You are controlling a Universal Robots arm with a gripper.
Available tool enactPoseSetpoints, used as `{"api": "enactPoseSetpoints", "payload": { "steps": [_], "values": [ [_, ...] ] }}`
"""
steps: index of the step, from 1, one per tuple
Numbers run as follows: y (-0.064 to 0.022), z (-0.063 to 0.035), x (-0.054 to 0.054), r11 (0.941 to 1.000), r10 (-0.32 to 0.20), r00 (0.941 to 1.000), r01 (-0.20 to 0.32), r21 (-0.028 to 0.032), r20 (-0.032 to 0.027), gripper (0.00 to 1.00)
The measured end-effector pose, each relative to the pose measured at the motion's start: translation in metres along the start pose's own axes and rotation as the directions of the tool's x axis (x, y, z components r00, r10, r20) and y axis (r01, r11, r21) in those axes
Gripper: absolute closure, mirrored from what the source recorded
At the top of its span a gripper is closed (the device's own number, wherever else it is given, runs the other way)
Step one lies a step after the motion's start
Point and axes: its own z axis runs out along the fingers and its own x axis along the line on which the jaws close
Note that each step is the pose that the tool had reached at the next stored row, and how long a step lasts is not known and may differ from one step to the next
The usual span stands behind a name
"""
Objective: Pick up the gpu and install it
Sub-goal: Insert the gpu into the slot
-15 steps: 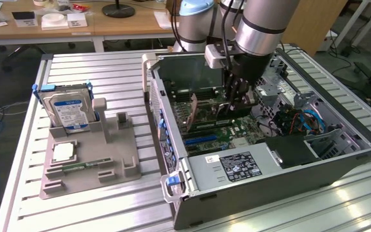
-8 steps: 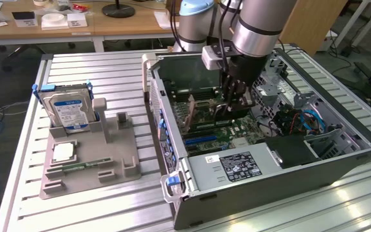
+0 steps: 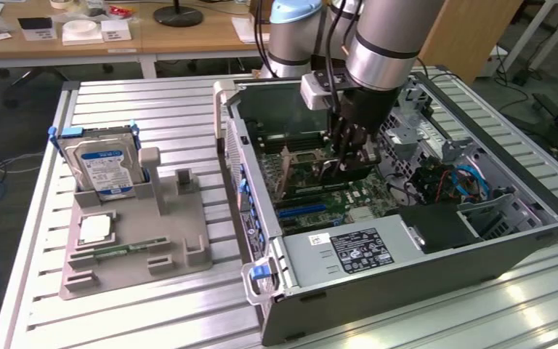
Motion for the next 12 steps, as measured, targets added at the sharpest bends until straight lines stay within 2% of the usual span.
{"api": "enactPoseSetpoints", "payload": {
  "steps": [12],
  "values": [
    [0.0058, 0.0038, 0.0009, 1.0000, 0.000, 1.0000, 0.000, 0.0001, 0.0004, 0.73]
  ]
}}
